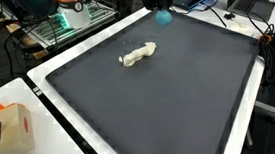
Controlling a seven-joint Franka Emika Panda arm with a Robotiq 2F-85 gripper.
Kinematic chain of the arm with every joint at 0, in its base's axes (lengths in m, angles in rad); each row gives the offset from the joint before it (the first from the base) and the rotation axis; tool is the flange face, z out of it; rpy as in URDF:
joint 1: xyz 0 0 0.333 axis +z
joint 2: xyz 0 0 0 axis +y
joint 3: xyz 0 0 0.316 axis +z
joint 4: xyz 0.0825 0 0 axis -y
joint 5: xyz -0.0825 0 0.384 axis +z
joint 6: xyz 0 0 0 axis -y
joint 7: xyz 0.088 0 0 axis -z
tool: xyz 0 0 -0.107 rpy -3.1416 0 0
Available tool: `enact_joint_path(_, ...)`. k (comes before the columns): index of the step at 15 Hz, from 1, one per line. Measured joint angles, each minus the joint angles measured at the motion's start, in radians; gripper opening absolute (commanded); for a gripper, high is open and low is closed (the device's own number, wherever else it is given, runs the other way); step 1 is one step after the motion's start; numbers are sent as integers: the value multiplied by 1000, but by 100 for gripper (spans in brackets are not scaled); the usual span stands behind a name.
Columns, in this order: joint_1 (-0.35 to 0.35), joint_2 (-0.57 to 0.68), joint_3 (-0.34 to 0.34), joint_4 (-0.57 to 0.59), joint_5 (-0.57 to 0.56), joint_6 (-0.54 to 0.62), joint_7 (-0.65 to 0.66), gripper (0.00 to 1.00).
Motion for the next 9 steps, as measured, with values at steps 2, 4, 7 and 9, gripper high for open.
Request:
enact_joint_path(2,-21,1,-14,-9,38,-40,-29,25)
enact_joint_path(4,-43,3,-26,-20,64,-72,-51,25)
enact_joint_path(7,-76,11,-44,-31,95,-110,-80,25)
enact_joint_path(9,-97,14,-54,-42,116,-132,-103,25)
